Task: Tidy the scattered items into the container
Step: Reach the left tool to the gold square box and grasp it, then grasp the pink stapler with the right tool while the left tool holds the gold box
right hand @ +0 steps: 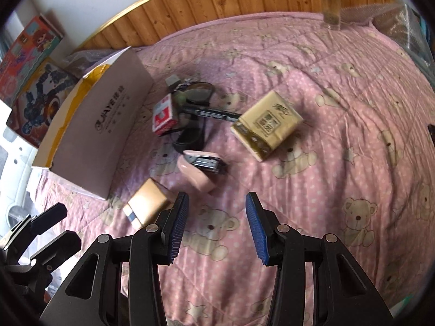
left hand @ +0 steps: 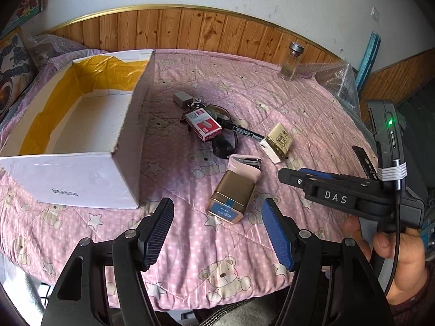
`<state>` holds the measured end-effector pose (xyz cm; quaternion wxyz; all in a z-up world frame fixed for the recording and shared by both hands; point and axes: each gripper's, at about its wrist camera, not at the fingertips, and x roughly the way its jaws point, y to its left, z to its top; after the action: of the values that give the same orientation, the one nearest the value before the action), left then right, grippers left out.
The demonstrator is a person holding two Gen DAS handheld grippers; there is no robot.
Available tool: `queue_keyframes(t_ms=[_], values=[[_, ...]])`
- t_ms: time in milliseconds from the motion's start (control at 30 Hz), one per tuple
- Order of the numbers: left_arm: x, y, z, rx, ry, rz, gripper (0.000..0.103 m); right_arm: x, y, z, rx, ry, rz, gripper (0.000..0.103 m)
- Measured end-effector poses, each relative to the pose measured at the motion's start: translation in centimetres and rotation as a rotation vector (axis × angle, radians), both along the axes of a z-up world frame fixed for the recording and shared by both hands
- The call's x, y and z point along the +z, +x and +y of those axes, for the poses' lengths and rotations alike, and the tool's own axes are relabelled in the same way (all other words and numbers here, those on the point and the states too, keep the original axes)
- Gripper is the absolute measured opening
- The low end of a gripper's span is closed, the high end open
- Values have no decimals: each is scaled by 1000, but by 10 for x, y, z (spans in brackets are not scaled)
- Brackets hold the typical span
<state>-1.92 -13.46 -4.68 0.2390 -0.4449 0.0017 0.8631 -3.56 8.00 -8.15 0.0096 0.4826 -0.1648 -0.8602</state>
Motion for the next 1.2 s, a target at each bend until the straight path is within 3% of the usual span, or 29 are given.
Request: queue_keyframes(t_ms=[133,267,367,467,533,667,700,733,833,900,967,1000,1067,1133,1200], values=[[-23,-13,28,-45,-42,-36,70,-18,-6,20,3,-96,-22,47],[-43,-27,44,-63,-82,-32,70,-22,-21,8,131,-158,2,47],[-60,-42,48,-59,-94,-49,70,-21,-39,-4,245,-108,18,47],[-73,-51,48,-77,-49,-77,70,-27,-56,-11,346,-35,2,47],[-78,-54,48,-93,-34,-87,52,-33,-63,-13,388,-11,-26,47],[-79,-59,45,-80,-60,-46,51,-45,-68,-14,407,-44,-70,46],[-80,-62,42,-71,-54,-47,51,-48,-69,-15,400,-47,-78,44],[-80,-64,39,-61,-45,-51,51,-53,-70,-14,387,-65,-92,33],[-81,-67,34,-59,-26,-56,51,-60,-72,0,252,-232,-97,29],[-81,-67,32,-57,-19,-58,51,-67,-68,22,111,-476,-100,25],[-80,-69,29,-45,-4,-67,51,-85,-58,43,-51,-840,-120,17],[-80,-70,28,-40,4,-70,51,-95,-52,49,-125,-962,-142,16],[-82,-73,26,-41,13,-83,51,-102,-45,57,-207,-998,-163,26],[-82,-75,26,-46,20,-82,51,-98,-42,63,-213,-906,-163,44],[-82,-76,28,-53,24,-81,51,-86,-45,62,-138,-786,-160,48]])
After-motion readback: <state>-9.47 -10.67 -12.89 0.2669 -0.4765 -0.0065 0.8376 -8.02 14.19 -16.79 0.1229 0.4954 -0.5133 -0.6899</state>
